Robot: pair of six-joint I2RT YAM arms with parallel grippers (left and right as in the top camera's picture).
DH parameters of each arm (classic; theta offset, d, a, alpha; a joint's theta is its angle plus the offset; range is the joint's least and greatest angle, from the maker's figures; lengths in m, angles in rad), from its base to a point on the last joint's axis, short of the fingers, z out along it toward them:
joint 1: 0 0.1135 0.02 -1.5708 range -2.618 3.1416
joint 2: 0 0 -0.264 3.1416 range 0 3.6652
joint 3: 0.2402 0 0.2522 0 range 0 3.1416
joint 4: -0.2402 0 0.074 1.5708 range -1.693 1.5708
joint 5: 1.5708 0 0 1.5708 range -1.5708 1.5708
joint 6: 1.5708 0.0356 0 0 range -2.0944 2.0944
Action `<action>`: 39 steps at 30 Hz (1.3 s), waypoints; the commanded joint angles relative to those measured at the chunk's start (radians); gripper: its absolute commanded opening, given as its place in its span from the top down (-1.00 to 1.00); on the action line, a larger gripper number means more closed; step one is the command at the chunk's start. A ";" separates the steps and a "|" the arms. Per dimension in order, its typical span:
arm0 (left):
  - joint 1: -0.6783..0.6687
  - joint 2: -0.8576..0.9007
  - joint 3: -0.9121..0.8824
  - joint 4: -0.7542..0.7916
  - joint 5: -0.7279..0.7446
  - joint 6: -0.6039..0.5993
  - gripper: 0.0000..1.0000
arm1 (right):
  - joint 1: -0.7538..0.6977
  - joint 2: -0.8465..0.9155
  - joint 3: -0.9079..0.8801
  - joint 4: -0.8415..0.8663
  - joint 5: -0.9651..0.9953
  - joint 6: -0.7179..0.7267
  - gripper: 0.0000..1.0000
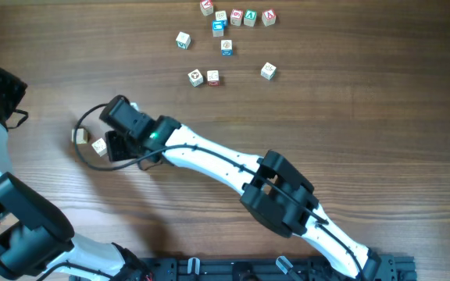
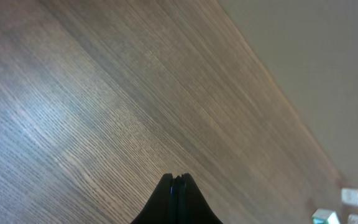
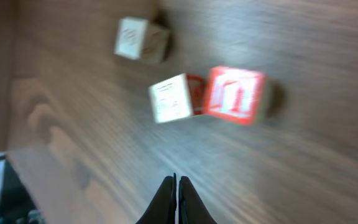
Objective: Form a horizontal line
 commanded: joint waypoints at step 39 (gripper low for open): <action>0.009 0.013 -0.004 -0.032 -0.005 -0.065 0.76 | 0.028 0.190 0.018 0.278 0.085 0.248 0.90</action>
